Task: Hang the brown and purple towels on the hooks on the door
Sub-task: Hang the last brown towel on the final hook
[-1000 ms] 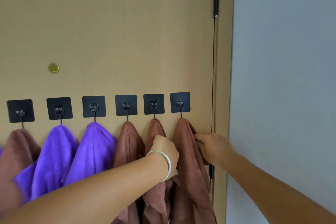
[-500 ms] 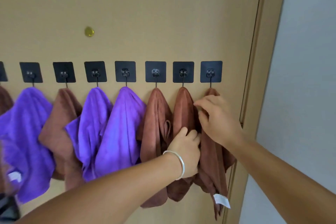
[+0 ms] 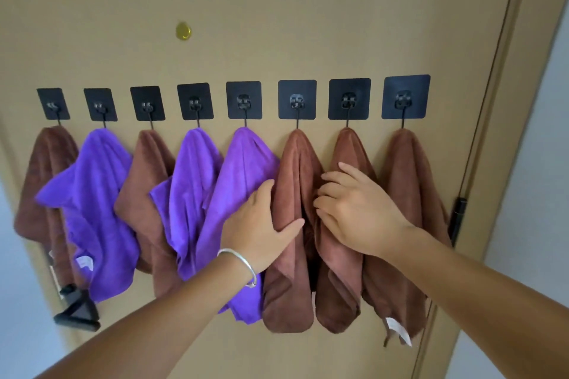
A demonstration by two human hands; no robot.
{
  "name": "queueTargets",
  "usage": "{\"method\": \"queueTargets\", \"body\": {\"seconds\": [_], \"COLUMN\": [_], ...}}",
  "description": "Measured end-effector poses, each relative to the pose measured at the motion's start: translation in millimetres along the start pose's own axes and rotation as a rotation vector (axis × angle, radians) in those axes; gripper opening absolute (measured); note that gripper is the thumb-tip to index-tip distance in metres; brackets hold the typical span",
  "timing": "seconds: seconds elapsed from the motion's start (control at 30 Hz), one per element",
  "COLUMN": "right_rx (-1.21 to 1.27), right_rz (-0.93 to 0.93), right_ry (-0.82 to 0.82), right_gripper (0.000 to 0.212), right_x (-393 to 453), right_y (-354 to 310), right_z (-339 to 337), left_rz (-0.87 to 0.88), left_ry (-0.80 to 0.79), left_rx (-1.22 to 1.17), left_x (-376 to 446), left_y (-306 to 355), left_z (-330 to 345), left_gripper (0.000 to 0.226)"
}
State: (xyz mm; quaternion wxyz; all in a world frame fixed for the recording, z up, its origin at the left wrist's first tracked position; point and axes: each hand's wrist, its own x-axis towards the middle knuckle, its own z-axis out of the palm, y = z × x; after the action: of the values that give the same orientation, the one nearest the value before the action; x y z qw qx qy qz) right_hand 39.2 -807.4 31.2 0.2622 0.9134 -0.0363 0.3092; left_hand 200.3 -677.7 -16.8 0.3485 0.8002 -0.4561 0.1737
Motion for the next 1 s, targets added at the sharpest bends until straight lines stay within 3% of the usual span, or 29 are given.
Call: {"method": "queueTargets", "body": {"seconds": [0.1,0.3,0.43,0.57,0.73,1.0], "right_rx": [-0.096,-0.178,-0.267,-0.207,-0.096,-0.313], "right_rz": [0.025,0.161,0.256,0.103,0.095,0.245], "right_ry": [-0.098,-0.17,-0.37,-0.428,-0.402,-0.618], "right_gripper": [0.032,0.017,0.035,0.05,0.055,0.049], "right_x": [-10,-6,3,11,15,18], "right_y": [11,1,-34,-47,-32,-43], "right_z": [1,-8,0,8,6,-2], "left_rz": [-0.007,-0.077,-0.004,0.157,0.311,0.347], "left_ry": [-0.024,0.051,-0.057,-0.209,-0.059,0.045], "left_rx": [0.109,-0.112,-0.114,0.138,0.259,0.417], "left_x": [8,4,-8,-19,-26,-33], "left_y": [-2,-21,-12,-12,-41,-104], "left_z": [-1,-21,-16,-13,-39,-78], "left_gripper": [0.033,0.015,0.025,0.055,0.058,0.045]}}
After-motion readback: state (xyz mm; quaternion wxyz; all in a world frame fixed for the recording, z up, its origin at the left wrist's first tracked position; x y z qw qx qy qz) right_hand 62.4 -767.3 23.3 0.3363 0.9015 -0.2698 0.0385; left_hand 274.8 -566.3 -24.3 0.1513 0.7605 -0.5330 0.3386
